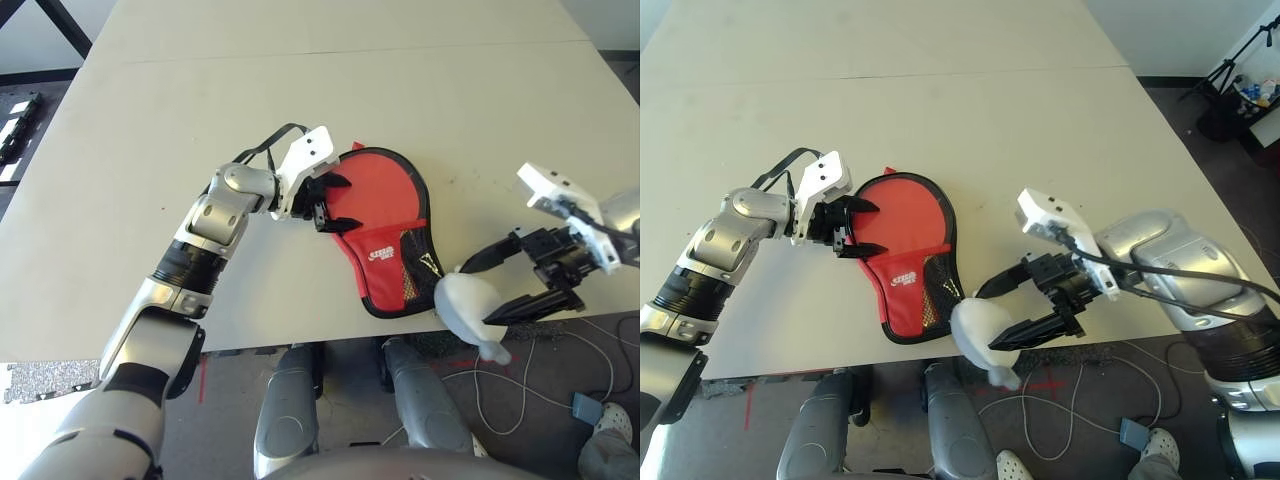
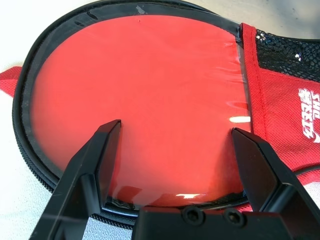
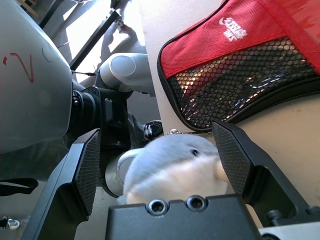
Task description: Store the ping-pong paddle in its case and zip it.
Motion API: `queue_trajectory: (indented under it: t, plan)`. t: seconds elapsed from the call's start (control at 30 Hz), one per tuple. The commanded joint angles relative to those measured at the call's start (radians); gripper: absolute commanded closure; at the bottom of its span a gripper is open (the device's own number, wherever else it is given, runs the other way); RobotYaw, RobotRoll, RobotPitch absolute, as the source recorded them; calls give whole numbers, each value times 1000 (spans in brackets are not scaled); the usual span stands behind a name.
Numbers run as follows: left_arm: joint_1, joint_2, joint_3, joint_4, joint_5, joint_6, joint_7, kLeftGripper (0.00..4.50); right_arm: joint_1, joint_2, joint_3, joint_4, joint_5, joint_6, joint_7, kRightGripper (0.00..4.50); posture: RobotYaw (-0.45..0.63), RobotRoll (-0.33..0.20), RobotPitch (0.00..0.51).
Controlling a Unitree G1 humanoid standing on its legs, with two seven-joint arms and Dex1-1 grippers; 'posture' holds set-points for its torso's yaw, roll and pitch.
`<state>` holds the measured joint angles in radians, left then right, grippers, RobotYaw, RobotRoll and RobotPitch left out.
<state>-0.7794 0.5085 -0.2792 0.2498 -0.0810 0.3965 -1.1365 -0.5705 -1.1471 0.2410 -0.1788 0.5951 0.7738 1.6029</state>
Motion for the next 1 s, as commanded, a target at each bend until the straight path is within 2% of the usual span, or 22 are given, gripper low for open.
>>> queue_trajectory:
  t: [0.03,0.13,0.47,0.7,1.0]
  plan:
    - [25,0,-34,31,18,11,-12,0,-5,-22,-9,8,27,-10,11,17,-94,0,274]
    - [26,1,-35,30,18,11,-13,0,-9,-24,-19,20,44,-4,11,17,-93,0,274]
    - [19,9,-12,28,3,15,-14,0,-119,115,-110,264,27,76,-80,17,-91,0,274]
    - [10,-14,113,-11,-94,50,48,0,-184,319,-218,438,-71,-34,-386,17,-90,0,275]
    - [28,-20,308,-40,-203,64,187,0,-199,495,-363,589,-153,-239,-705,17,-83,0,281]
